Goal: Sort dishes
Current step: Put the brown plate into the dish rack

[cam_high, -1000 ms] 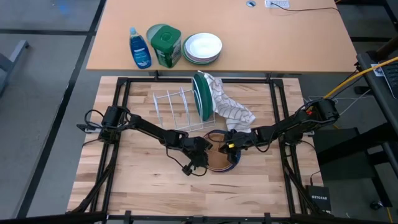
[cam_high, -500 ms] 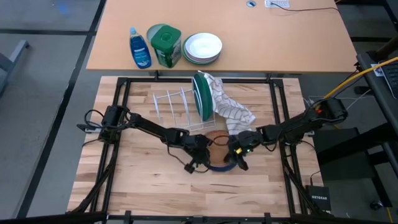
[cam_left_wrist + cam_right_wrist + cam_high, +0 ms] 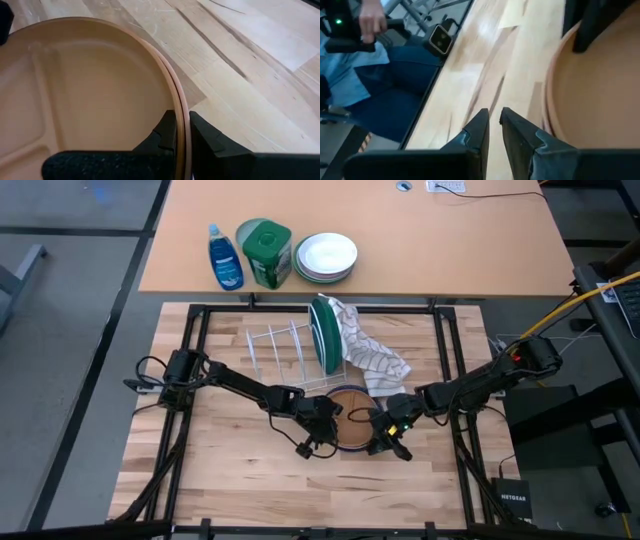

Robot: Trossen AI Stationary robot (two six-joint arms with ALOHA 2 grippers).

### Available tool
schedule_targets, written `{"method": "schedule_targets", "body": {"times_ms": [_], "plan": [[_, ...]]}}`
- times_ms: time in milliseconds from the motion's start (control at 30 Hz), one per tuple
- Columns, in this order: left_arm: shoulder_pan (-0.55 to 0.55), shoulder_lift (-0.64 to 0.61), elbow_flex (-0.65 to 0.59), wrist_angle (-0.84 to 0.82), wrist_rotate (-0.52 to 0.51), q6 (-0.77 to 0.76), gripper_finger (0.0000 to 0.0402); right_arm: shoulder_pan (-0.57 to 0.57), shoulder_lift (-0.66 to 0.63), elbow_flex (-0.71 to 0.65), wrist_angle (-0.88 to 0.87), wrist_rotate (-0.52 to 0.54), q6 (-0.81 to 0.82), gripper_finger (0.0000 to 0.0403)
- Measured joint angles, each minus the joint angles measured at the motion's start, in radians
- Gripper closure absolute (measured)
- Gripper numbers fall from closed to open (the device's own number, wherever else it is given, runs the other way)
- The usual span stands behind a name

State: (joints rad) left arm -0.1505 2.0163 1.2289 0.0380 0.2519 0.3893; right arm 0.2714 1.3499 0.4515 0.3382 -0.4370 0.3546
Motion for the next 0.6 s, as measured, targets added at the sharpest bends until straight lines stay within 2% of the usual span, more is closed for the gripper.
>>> {"method": "schedule_targets", "body": {"times_ms": [200,600], "plan": [[-0.004,0.000,0.000,0.000,0.004,0.002,0.0387,-0.002,-0.005,0.006,0.010,-0.002,-0.038,0.0345],[-0.005,0.000,0.000,0.000,0.008,0.000,0.0386,-0.003,-0.006,0.141,-0.009,-0.001,-0.082,0.0345]]}}
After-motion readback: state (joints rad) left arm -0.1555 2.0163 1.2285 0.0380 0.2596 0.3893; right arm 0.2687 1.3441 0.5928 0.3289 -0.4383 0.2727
